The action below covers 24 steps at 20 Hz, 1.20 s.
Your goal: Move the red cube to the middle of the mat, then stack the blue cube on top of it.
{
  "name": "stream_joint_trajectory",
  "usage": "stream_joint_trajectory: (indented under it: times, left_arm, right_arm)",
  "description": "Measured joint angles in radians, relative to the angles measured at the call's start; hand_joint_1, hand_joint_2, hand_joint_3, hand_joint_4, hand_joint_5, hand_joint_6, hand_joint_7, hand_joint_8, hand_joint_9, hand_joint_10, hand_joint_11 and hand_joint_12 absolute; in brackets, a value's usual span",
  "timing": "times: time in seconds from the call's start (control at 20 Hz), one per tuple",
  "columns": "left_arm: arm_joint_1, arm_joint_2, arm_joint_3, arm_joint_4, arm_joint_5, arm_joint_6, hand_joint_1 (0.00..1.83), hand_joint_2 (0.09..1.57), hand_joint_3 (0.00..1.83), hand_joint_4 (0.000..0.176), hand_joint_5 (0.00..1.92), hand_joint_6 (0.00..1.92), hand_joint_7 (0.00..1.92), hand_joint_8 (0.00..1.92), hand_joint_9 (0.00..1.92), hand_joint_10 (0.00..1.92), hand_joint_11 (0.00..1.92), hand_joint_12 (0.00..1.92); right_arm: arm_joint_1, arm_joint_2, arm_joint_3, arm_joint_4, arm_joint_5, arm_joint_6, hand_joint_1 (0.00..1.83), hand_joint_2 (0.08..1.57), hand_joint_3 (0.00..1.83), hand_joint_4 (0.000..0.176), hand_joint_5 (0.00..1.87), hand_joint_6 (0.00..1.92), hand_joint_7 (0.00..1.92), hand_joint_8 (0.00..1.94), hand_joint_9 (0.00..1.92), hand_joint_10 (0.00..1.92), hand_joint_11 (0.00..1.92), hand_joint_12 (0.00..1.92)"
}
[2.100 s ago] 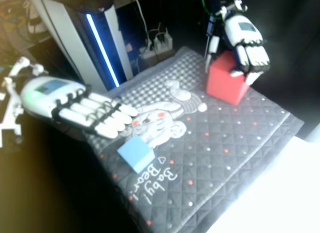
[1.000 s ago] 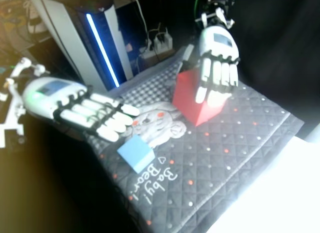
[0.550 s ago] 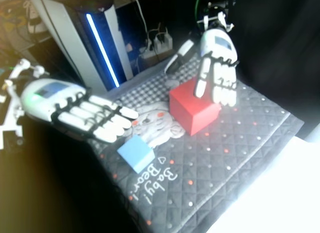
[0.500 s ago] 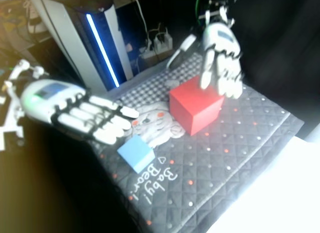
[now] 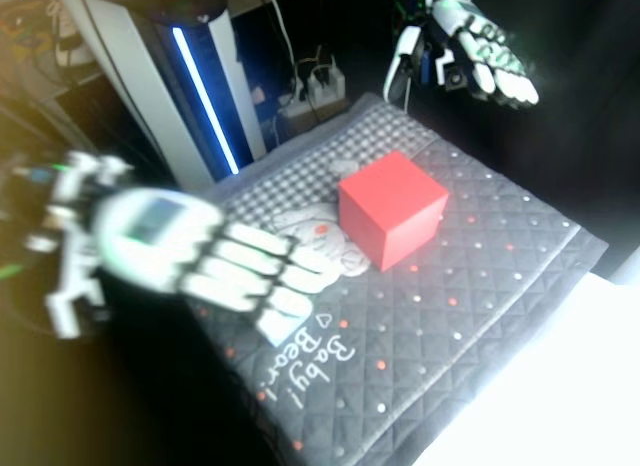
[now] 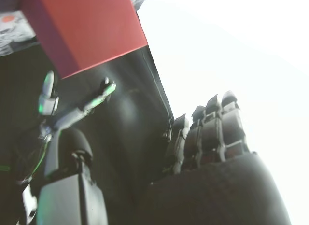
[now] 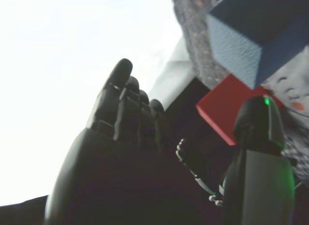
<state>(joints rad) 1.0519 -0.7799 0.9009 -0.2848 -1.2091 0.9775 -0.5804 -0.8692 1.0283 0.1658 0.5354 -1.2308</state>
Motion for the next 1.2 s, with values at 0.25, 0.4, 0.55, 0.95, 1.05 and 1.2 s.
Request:
stream_joint_trajectory:
  times: [0.25, 0.4, 0.55, 0.95, 1.05, 1.2]
  left_arm:
    - [0.104, 0.028, -0.030, -0.108, -0.163, 0.000, 0.68, 0.93, 0.01, 0.033, 0.01, 0.00, 0.00, 0.00, 0.00, 0.00, 0.00, 0.01]
    - [0.105, 0.029, -0.031, -0.100, -0.195, 0.000, 0.67, 0.93, 0.01, 0.029, 0.04, 0.01, 0.00, 0.00, 0.00, 0.00, 0.00, 0.00]
    - [0.105, 0.029, -0.031, -0.100, -0.198, 0.000, 0.69, 0.94, 0.01, 0.021, 0.04, 0.01, 0.00, 0.00, 0.00, 0.00, 0.00, 0.00]
    - [0.113, 0.036, -0.031, -0.101, -0.202, 0.000, 0.68, 0.96, 0.01, 0.057, 0.00, 0.00, 0.00, 0.00, 0.00, 0.00, 0.00, 0.00]
    - [0.113, 0.036, -0.031, -0.105, -0.202, 0.000, 0.66, 0.96, 0.01, 0.048, 0.00, 0.00, 0.00, 0.00, 0.00, 0.00, 0.01, 0.00]
    - [0.113, 0.036, -0.031, -0.107, -0.202, 0.000, 0.67, 0.98, 0.01, 0.030, 0.00, 0.00, 0.00, 0.00, 0.00, 0.00, 0.03, 0.02]
  right_arm:
    - [0.007, -0.027, 0.037, 0.009, -0.098, 0.000, 1.15, 1.13, 0.01, 0.000, 0.34, 0.61, 0.53, 0.35, 0.31, 1.13, 0.09, 1.87]
    - [0.017, -0.037, 0.043, -0.004, -0.114, 0.005, 1.16, 1.25, 0.00, 0.000, 0.74, 1.32, 0.73, 1.48, 0.52, 1.75, 0.42, 1.92]
    - [0.036, -0.044, 0.051, -0.010, -0.128, 0.004, 1.33, 1.11, 0.27, 0.000, 0.68, 1.32, 0.75, 1.48, 0.77, 1.60, 0.69, 1.92]
    - [0.299, -0.006, 0.012, -0.219, -0.293, 0.002, 1.35, 1.21, 0.00, 0.000, 0.76, 1.27, 0.77, 1.35, 0.78, 1.48, 0.74, 1.74]
    - [0.332, -0.005, -0.023, -0.261, -0.334, 0.002, 1.32, 1.22, 0.00, 0.000, 0.68, 1.28, 0.80, 1.32, 0.80, 1.54, 0.84, 1.62]
    - [0.387, -0.005, -0.056, -0.556, -0.366, 0.283, 1.34, 1.25, 0.00, 0.000, 0.53, 1.28, 0.77, 1.39, 0.81, 1.64, 0.91, 1.62]
